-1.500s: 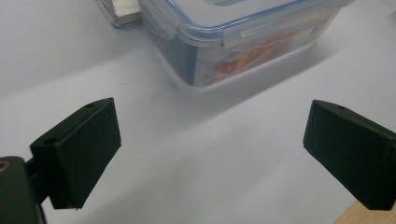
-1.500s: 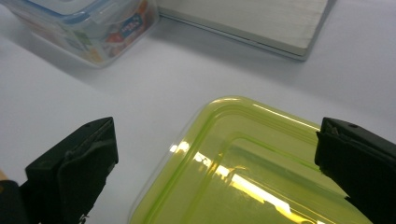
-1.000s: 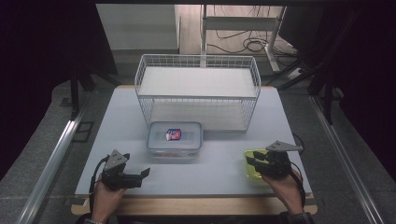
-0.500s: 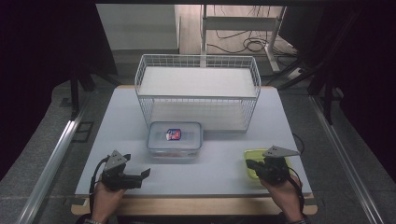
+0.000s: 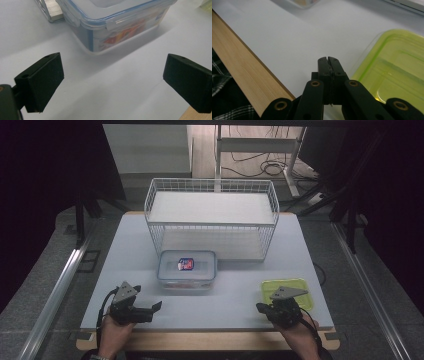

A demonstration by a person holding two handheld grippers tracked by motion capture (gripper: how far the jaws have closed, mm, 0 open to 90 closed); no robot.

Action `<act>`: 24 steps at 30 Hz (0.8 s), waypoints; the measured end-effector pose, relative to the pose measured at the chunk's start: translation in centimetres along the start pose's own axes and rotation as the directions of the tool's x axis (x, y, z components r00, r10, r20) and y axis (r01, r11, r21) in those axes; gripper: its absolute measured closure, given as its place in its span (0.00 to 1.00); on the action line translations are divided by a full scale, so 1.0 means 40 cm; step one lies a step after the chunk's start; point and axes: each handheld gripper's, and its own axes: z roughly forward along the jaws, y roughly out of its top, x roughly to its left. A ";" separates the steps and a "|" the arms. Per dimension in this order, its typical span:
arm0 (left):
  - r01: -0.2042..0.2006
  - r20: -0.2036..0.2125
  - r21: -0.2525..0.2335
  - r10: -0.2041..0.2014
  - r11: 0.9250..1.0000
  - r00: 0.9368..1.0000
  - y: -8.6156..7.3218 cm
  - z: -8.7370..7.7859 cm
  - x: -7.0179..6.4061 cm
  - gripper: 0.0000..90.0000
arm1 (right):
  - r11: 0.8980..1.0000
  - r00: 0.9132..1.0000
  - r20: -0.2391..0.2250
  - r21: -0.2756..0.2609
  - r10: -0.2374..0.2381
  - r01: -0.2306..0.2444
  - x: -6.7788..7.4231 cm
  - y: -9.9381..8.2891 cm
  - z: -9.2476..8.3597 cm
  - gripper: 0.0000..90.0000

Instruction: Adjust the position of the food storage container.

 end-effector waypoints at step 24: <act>-0.010 0.000 0.024 0.010 1.000 1.000 -0.001 0.008 -0.004 0.04 | 0.996 0.992 0.087 -0.016 0.088 -0.087 -0.140 -0.026 -0.021 1.00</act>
